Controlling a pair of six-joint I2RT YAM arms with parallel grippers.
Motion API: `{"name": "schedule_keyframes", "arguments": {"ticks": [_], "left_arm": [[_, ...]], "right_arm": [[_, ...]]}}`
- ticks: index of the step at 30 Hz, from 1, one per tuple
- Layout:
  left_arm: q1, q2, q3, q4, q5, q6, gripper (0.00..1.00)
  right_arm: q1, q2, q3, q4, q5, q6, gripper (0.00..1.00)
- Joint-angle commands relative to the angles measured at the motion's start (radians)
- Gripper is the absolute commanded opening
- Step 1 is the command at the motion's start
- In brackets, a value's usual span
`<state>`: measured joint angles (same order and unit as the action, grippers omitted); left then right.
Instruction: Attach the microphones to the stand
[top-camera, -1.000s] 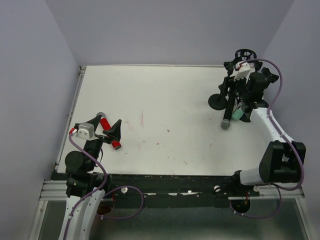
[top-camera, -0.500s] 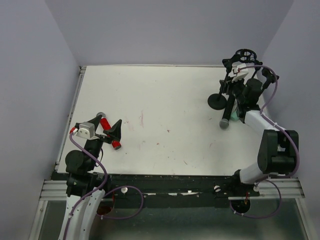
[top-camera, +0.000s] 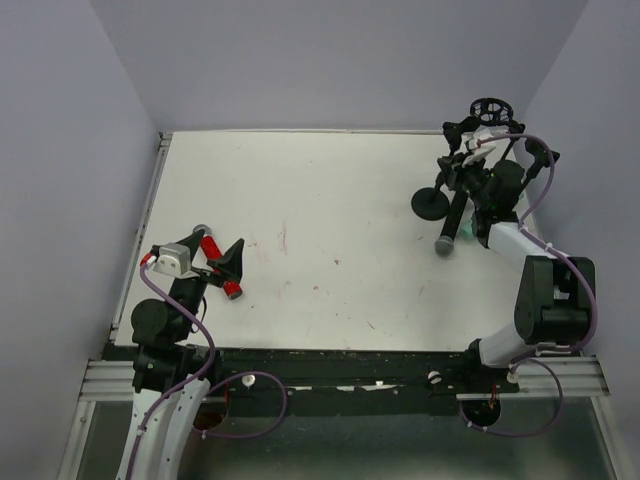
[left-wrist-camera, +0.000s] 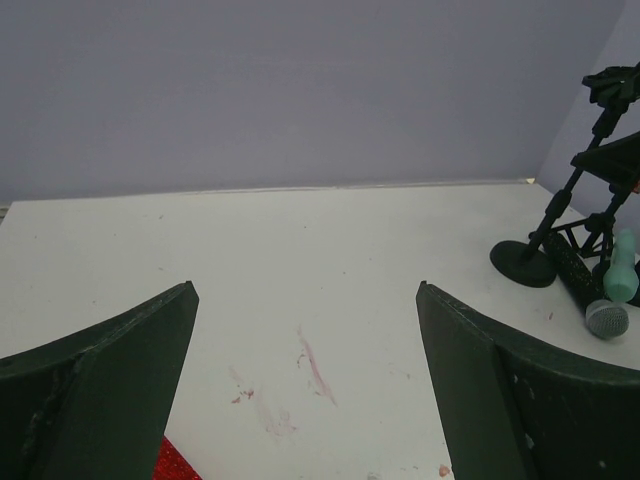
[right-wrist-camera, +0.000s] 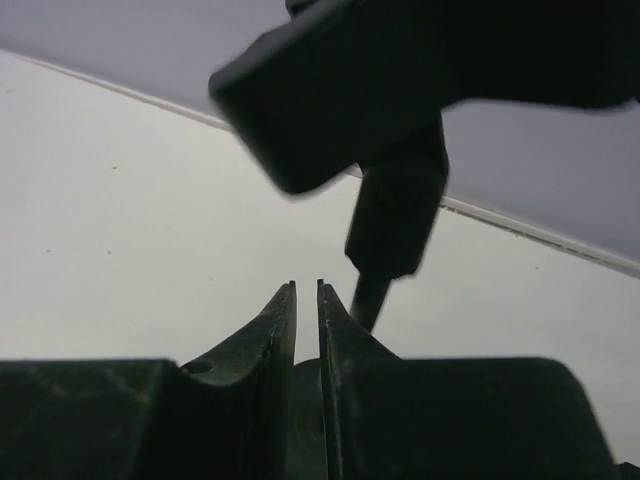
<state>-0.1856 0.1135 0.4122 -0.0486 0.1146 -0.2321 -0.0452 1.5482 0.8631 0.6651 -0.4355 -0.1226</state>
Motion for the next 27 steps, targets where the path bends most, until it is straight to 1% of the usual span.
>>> {"name": "schedule_keyframes", "arguments": {"ticks": [1, 5, 8, 9, 11, 13, 14, 18, 23, 27], "left_arm": [[-0.006, 0.009, 0.014, -0.005, 0.017, 0.005, 0.98], [-0.006, 0.008, 0.014, -0.008, 0.016, 0.007, 0.98], [-0.006, 0.006, 0.014, -0.01, 0.014, 0.008, 0.98], [-0.006, 0.005, 0.014, -0.008, 0.016, 0.008, 0.98], [-0.006, -0.001, 0.014, -0.01, 0.014, 0.008, 0.98], [-0.006, -0.005, 0.014, -0.01, 0.013, 0.01, 0.98], [-0.006, -0.006, 0.014, -0.008, 0.016, 0.008, 0.98], [-0.006, -0.009, 0.014, -0.004, 0.022, 0.005, 0.98], [-0.006, -0.011, 0.013, -0.002, 0.025, 0.005, 0.98], [-0.006, -0.003, 0.013, -0.002, 0.025, 0.005, 0.98]], "right_arm": [[-0.001, -0.04, -0.019, 0.036, -0.152, 0.063, 0.21], [0.001, -0.051, -0.007, -0.022, -0.151, 0.051, 0.22], [-0.004, -0.057, 0.046, -0.18, -0.138, -0.018, 0.27], [-0.013, -0.06, 0.066, -0.252, -0.153, -0.047, 0.3], [-0.047, -0.066, 0.091, -0.314, -0.212, -0.052, 0.51], [-0.09, -0.074, 0.08, -0.294, -0.232, -0.014, 0.61], [-0.103, -0.076, 0.073, -0.28, -0.224, -0.002, 0.63], [-0.114, -0.051, 0.051, -0.201, -0.155, 0.026, 0.65], [-0.111, 0.009, 0.005, 0.002, -0.117, 0.109, 0.65], [-0.111, 0.081, 0.042, 0.054, -0.095, 0.12, 0.65]]}}
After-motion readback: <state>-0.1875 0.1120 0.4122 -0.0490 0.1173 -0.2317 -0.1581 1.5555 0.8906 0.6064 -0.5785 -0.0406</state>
